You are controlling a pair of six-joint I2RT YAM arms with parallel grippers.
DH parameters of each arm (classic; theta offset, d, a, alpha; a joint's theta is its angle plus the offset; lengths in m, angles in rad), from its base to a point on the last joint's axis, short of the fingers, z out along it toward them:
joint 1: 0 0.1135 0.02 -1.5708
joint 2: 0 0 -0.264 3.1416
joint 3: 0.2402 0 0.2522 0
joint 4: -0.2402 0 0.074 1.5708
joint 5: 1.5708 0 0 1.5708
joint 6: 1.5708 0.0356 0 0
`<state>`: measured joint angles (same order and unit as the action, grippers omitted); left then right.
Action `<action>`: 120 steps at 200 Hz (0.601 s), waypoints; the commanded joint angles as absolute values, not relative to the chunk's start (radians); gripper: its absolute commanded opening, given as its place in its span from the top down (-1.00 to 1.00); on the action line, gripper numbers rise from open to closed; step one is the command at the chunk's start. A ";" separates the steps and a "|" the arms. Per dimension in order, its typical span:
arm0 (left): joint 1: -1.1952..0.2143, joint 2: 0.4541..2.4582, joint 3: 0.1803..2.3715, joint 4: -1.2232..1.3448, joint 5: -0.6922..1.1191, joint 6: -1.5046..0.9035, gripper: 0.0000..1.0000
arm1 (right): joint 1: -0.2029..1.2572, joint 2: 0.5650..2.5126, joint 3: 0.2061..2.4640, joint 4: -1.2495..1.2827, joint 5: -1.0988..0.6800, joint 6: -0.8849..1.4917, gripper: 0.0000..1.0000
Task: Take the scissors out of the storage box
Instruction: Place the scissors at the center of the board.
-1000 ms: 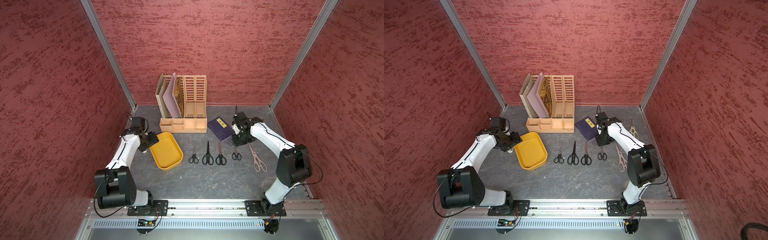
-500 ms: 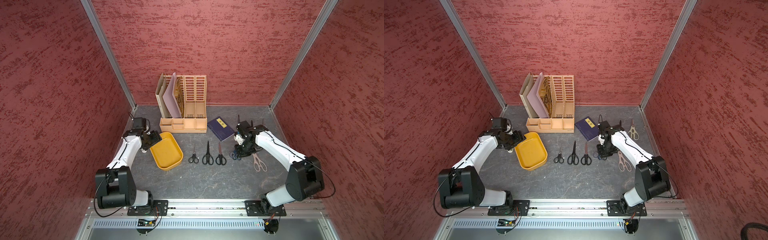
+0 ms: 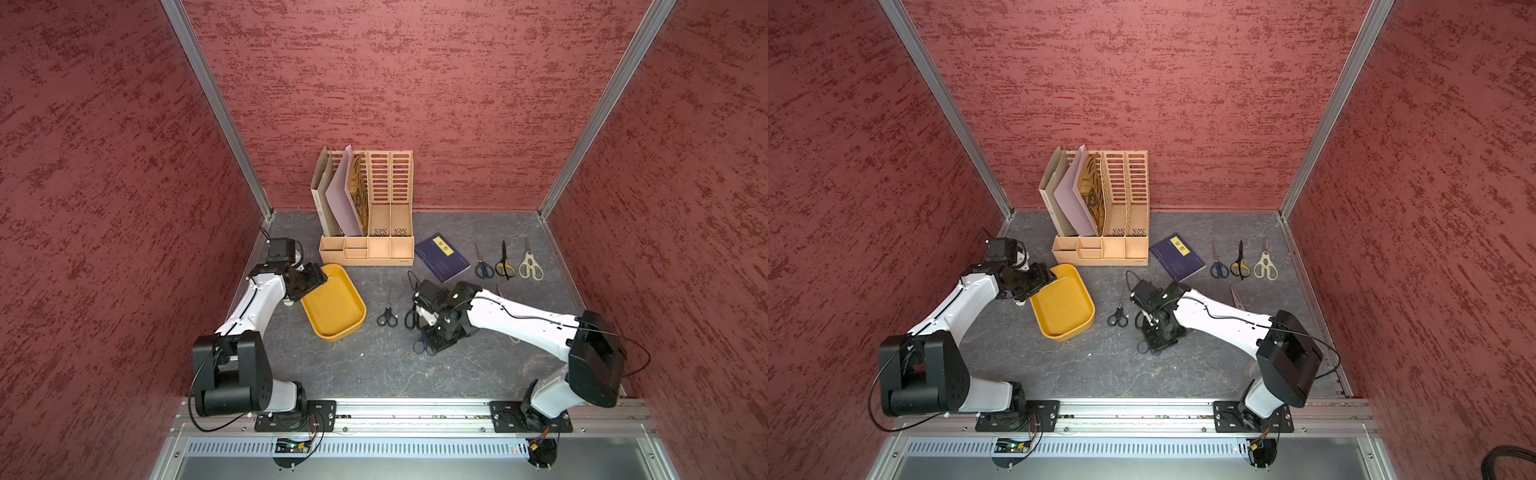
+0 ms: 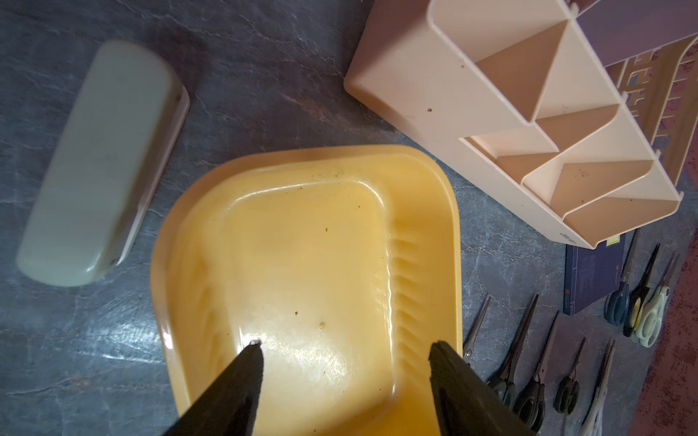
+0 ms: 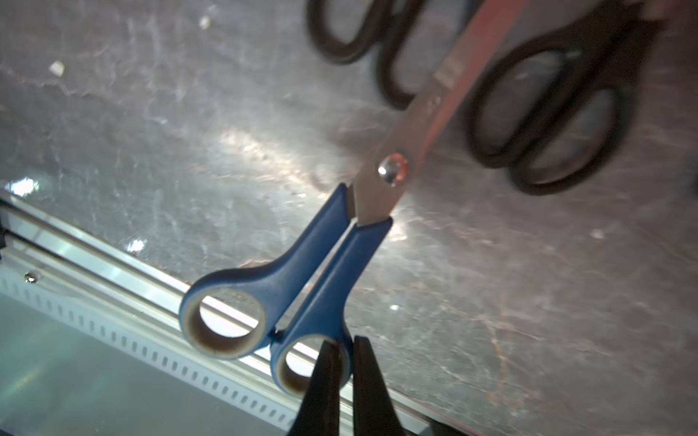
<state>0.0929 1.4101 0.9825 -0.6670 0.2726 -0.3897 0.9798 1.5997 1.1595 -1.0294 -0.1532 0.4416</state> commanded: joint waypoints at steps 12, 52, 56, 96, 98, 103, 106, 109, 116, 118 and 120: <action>0.080 1.402 0.952 -0.618 0.273 -0.399 -0.46 | 1.149 1.708 1.240 -0.905 -0.103 0.600 1.00; 0.078 1.363 0.886 -0.606 0.239 -0.390 -0.46 | 1.224 1.787 1.277 -0.841 -0.077 0.662 1.00; 0.076 1.358 0.881 -0.607 0.237 -0.388 -0.46 | 1.228 1.787 1.272 -0.832 -0.077 0.668 1.00; 0.065 1.342 0.881 -0.609 0.210 -0.388 -0.46 | 1.266 1.816 1.248 -0.799 -0.065 0.713 1.00; 0.065 1.342 0.881 -0.609 0.208 -0.388 -0.46 | 1.268 1.819 1.248 -0.799 -0.064 0.714 1.00; 0.063 1.341 0.881 -0.609 0.206 -0.388 -0.46 | 1.270 1.824 1.248 -0.796 -0.063 0.718 1.00; 0.062 1.341 0.880 -0.611 0.206 -0.388 -0.46 | 1.271 1.828 1.247 -0.794 -0.062 0.720 1.00; 0.062 1.339 0.879 -0.612 0.203 -0.388 -0.46 | 1.273 1.831 1.247 -0.795 -0.060 0.722 1.00; 0.059 1.335 0.879 -0.612 0.199 -0.387 -0.46 | 1.275 1.840 1.247 -0.790 -0.060 0.727 1.00; 0.058 1.334 0.879 -0.613 0.198 -0.387 -0.46 | 1.275 1.842 1.247 -0.789 -0.060 0.728 1.00; 0.058 1.332 0.879 -0.613 0.197 -0.387 -0.46 | 1.276 1.843 1.248 -0.788 -0.060 0.730 1.00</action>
